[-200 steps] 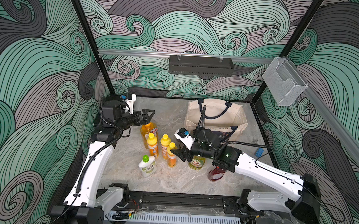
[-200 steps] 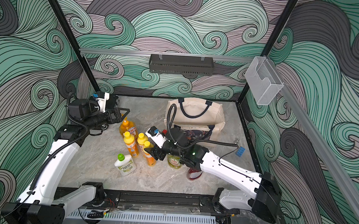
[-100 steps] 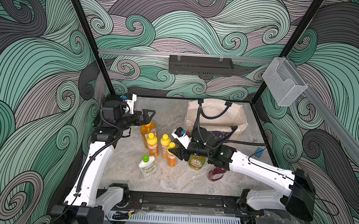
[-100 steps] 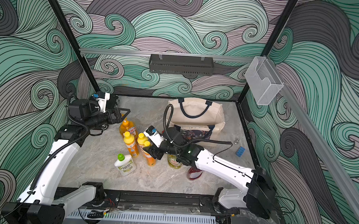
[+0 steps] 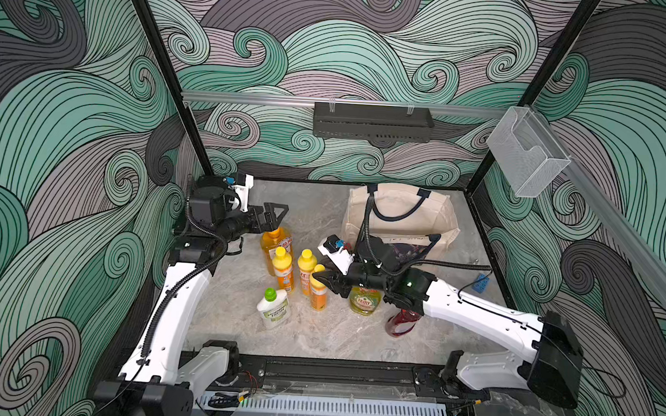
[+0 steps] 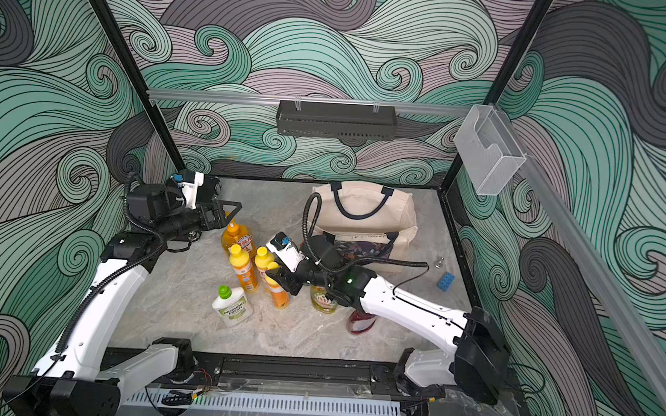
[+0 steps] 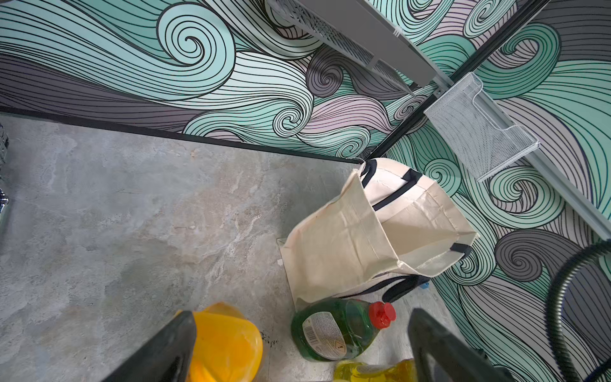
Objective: Pack dish soap into the shopping bag
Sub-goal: Pick up the bottle of dish soap at the center of the board.
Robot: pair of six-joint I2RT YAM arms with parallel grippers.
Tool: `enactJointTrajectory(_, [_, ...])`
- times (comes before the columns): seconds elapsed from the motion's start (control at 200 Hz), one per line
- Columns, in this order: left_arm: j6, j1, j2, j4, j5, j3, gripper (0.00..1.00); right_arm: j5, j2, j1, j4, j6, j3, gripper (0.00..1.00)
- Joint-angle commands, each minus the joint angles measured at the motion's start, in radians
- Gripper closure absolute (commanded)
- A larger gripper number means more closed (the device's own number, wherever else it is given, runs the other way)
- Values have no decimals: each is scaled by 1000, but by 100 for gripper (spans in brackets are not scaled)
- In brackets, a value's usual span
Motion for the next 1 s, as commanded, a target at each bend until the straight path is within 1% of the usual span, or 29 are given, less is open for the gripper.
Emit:
enactJointTrajectory(0.0, [-6,-5,-11,20,19,-2,1,-13,11,-4,11,5,-7,55])
enactJointTrajectory(0.165, [-6,-5,-11,20,19,-2,1,-7,11,-3,18,8,-11,59])
enactJointTrajectory(0.245, [-6,-5,-11,20,19,-2,1,-5,11,-3,17,8,-12,66])
enactJointTrajectory(0.405, [-6,-5,-12,18,18,-2,2,9,7,-2,5,-2,-12,72])
enactJointTrajectory(0.54, [-6,-5,-13,19,18,-2,1,41,-1,5,-15,-23,-12,80])
enactJointTrajectory(0.62, [-5,-5,-13,19,19,-2,1,60,-3,15,-37,-41,-3,88])
enactJointTrajectory(0.766, [-5,-5,-14,18,20,-1,1,104,-1,36,-65,-68,14,95])
enactJointTrajectory(0.826, [-2,-5,-15,14,24,2,1,122,-3,41,-73,-73,20,100])
enactJointTrajectory(0.996, [33,-5,-11,-38,14,34,1,167,-11,49,-126,-87,54,100])
